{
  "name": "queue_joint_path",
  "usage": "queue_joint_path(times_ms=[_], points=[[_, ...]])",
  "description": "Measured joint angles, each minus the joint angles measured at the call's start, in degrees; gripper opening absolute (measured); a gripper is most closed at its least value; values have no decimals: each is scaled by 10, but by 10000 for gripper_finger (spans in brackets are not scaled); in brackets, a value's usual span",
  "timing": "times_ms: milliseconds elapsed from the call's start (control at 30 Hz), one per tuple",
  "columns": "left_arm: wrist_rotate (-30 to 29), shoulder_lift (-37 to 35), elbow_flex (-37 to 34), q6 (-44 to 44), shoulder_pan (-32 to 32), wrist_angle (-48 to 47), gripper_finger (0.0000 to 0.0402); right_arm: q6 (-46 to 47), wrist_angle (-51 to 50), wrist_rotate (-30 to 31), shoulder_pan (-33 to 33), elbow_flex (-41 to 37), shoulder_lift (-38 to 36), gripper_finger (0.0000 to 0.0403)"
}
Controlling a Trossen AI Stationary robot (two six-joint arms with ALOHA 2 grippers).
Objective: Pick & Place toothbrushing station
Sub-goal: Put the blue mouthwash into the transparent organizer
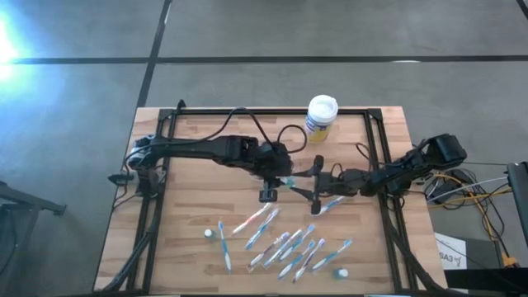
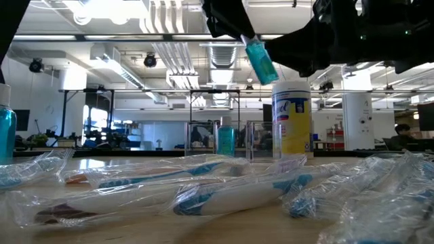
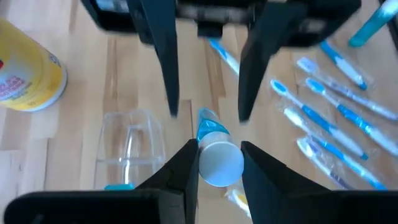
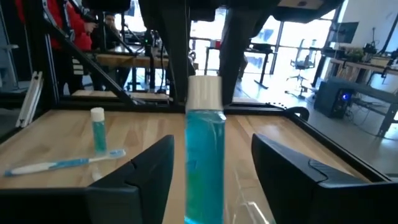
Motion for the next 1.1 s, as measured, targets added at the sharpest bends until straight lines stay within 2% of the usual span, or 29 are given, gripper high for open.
queue_joint_path(times_ms=[233,333,500,667,867,1100], points=[[-22,-21,0,47,5,-80,97,19,-2,-4,4,-46,-57,214],[-44,-24,0,84,9,-115,97,34,0,-31,3,-79,-96,215],[-48,-25,0,126,23,-114,97,41,2,-86,3,-122,-169,215],[-47,-25,0,160,40,-109,97,46,1,-94,3,-156,-222,215],[-41,-13,0,219,60,-104,97,46,-1,-89,3,-181,-256,215],[-30,17,0,237,70,-105,97,45,-2,-89,3,-182,-253,215]])
